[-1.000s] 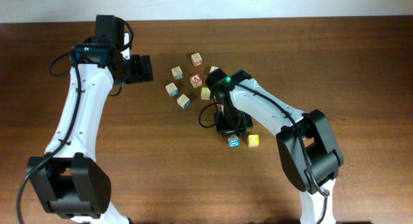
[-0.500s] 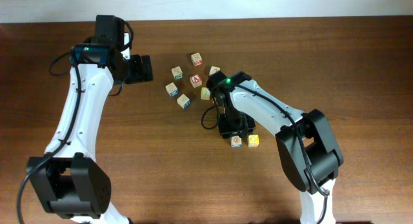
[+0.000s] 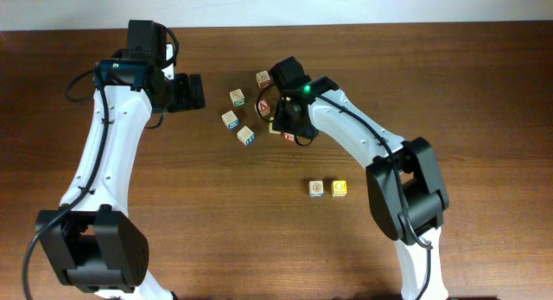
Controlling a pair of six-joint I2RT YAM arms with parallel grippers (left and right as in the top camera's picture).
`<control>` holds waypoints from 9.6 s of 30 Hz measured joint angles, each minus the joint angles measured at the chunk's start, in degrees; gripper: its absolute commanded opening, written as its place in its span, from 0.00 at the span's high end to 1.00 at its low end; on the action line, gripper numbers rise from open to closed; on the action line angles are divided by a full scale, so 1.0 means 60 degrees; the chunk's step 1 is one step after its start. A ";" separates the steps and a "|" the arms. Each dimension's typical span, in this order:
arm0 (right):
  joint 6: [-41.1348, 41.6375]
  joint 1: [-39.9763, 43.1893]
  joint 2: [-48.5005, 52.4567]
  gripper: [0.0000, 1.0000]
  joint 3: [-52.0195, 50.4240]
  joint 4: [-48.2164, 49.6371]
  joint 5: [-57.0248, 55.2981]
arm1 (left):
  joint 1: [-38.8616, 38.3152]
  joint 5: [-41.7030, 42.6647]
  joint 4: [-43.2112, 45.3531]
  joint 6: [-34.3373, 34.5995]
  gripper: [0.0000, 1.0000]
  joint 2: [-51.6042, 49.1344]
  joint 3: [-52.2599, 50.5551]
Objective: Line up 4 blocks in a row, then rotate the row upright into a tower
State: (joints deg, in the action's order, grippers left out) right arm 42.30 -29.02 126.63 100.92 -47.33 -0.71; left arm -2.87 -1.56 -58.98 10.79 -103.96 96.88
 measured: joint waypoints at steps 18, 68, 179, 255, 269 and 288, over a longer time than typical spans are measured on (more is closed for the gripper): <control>-0.2339 0.0200 0.0656 0.81 0.1293 -0.3275 0.2302 | 0.0000 -0.0004 0.0007 0.0000 0.01 0.0000 0.0000; -0.3789 0.1279 -0.6499 0.55 -0.2900 -0.4856 0.0747 | -0.0076 0.1639 -0.0248 0.0117 0.58 0.0000 0.0004; -0.1829 0.0215 -0.2255 0.70 -0.1851 -0.3067 0.1523 | -0.2284 -0.1825 0.1486 0.3639 0.92 -0.0015 -0.2124; -0.4360 0.3377 -0.4943 0.96 -0.7351 0.0973 0.5515 | -0.4779 0.2565 0.2444 0.3789 1.00 -0.0182 -0.4772; -0.3293 0.2521 -0.4484 0.96 -0.7362 0.1093 0.4801 | -0.5038 0.2881 0.2863 0.3789 1.00 -0.0463 -0.4830; -0.2827 0.2310 -0.4484 0.96 -0.7362 0.0943 0.4685 | -0.4787 0.2947 0.2962 0.3858 1.00 -0.0463 -0.4830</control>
State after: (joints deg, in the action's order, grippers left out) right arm 25.34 -15.16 99.72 56.75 -41.67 27.40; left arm -31.59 16.12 -41.21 33.93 -106.74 67.90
